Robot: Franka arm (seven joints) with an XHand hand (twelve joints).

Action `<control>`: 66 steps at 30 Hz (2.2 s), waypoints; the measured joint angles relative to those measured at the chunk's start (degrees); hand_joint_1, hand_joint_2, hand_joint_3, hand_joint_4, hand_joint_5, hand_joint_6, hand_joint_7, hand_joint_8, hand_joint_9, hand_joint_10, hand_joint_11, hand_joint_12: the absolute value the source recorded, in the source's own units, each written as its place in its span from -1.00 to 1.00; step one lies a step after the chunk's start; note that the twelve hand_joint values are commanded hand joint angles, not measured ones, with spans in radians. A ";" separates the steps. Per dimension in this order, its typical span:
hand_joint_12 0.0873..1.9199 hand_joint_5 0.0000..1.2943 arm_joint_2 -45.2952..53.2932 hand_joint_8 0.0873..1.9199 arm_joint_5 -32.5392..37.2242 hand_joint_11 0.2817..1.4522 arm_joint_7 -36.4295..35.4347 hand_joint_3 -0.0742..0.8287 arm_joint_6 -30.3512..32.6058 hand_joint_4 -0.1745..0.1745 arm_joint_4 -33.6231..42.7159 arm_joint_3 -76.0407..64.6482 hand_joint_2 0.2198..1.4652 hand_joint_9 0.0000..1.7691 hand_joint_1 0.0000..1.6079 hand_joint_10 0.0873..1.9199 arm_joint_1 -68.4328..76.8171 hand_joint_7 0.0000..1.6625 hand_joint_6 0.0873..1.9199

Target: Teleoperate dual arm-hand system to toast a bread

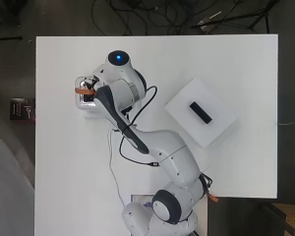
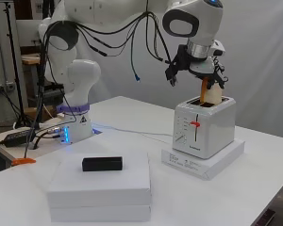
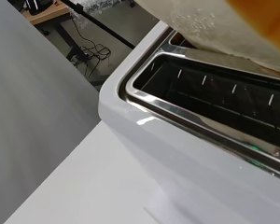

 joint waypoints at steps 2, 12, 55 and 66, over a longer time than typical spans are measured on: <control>-0.84 -0.01 -0.27 0.05 -2.18 -0.11 -0.50 -0.84 1.91 -1.00 -2.13 1.86 0.58 0.55 0.52 -1.00 -1.40 0.22 0.37; -0.68 -0.01 -1.66 0.03 -1.21 -0.28 0.92 -0.84 6.63 -1.00 -5.62 7.05 0.57 0.56 0.52 -1.00 -9.41 0.23 0.39; -1.00 -0.50 -3.11 -0.62 -7.02 -0.51 -5.26 -0.86 3.65 -0.60 -4.31 5.94 0.39 -0.06 -0.43 -1.00 -7.00 -0.27 -0.43; -1.00 -0.69 -3.79 -1.00 -10.00 -0.90 7.39 -0.81 1.12 -0.42 -2.81 4.22 0.29 -0.65 -1.00 -1.00 -5.84 -0.70 -1.00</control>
